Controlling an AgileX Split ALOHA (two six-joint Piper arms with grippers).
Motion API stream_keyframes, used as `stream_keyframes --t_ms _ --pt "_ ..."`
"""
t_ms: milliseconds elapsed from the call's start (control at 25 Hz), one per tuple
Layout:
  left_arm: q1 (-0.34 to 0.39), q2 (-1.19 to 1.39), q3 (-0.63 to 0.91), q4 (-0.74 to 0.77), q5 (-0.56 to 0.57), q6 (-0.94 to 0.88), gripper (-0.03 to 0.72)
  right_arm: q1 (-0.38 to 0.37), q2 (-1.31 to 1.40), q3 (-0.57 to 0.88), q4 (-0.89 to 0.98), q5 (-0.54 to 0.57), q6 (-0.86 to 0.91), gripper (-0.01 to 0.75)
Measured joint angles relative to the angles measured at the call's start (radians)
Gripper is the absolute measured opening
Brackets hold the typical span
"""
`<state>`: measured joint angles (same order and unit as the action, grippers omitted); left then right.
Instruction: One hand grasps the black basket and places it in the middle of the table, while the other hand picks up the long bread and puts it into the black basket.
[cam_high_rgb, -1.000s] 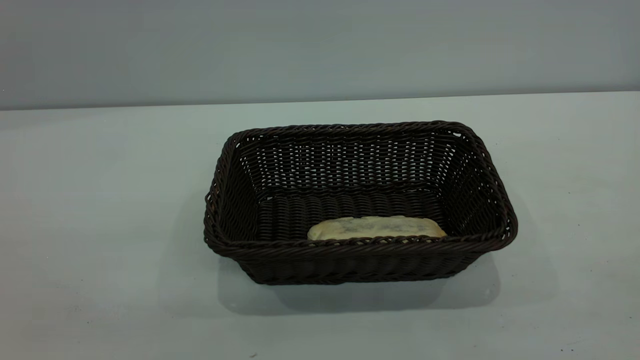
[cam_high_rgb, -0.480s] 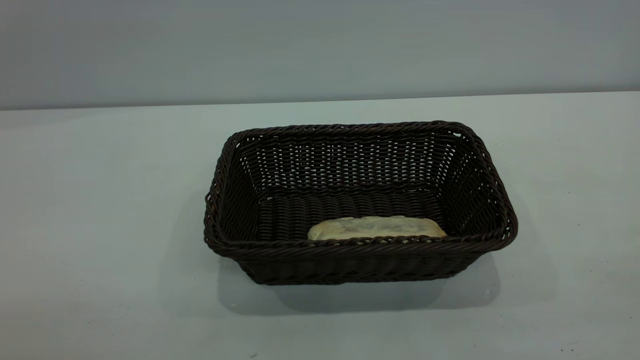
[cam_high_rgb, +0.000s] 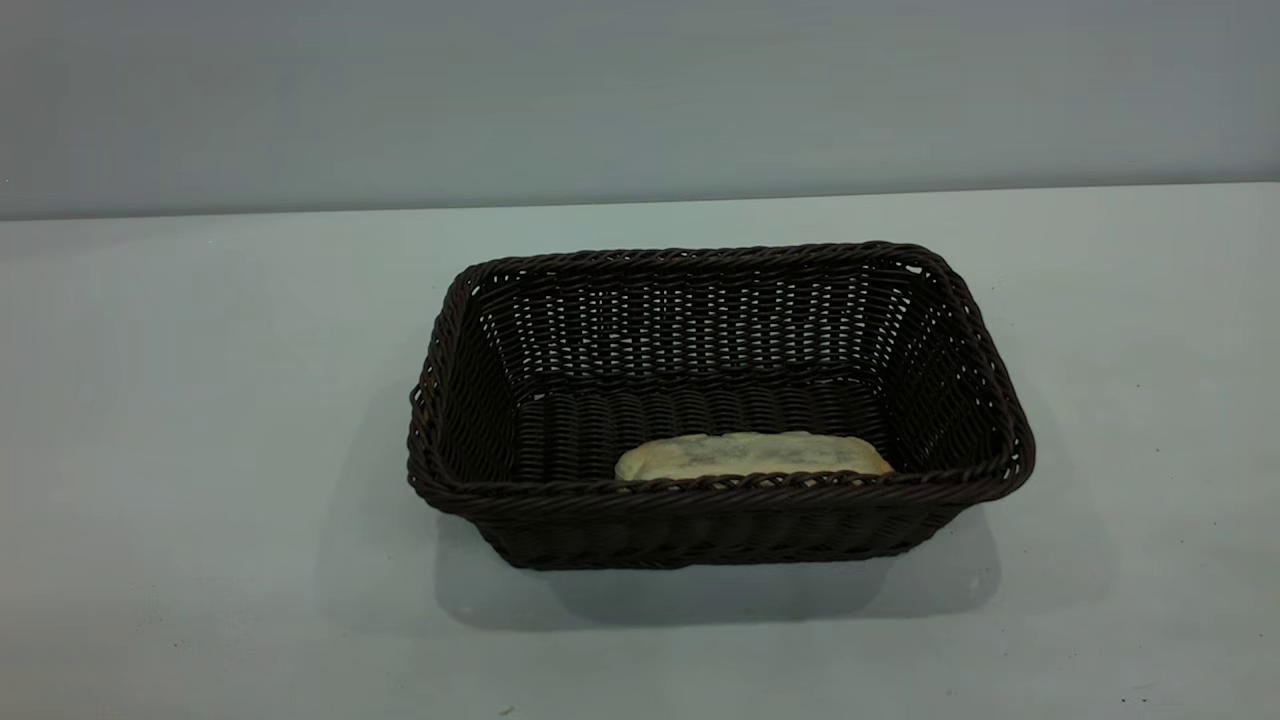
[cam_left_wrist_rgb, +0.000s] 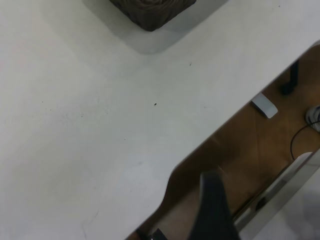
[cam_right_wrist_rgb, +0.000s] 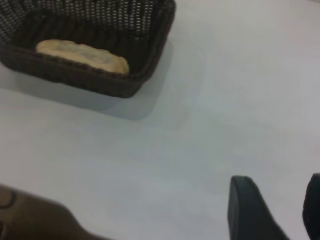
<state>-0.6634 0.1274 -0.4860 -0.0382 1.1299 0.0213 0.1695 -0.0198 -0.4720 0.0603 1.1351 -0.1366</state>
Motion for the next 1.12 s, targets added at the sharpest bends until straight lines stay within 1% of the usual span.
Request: stream_keyframes --t_ms 120,200,280,480,600,720,840,1120 --pt "0.009 0.0 0.0 0.0 0.0 0.001 0.581 -0.069 0.0 0.0 0.001 0.0 0.0 0.252" --pt "0.063 0.0 0.0 -0.001 0.0 0.002 0.581 -0.109 0.0 0.0 0.001 0.0 0.0 0.239" --pt "0.166 0.0 0.0 -0.001 0.0 0.003 0.581 -0.13 0.0 0.0 0.001 0.0 0.0 0.235" --pt "0.456 -0.012 0.0 -0.002 0.0 0.003 0.581 -0.132 0.0 0.0 0.001 0.0 0.0 0.235" --pt "0.562 -0.057 0.0 -0.002 0.0 0.003 0.581 -0.132 0.0 0.0 0.001 0.0 0.0 0.237" --pt "0.617 -0.122 0.0 -0.002 0.0 0.003 0.581 -0.132 0.0 0.0 0.001 0.0 0.0 0.237" --pt "0.647 -0.147 0.0 -0.003 0.001 0.003 0.581 -0.132 0.0 0.0 0.001 0.0 0.0 0.237" --pt "0.66 -0.149 0.0 -0.003 0.001 0.004 0.581 -0.132 0.0 0.0 0.001 0.0 0.001 0.237"
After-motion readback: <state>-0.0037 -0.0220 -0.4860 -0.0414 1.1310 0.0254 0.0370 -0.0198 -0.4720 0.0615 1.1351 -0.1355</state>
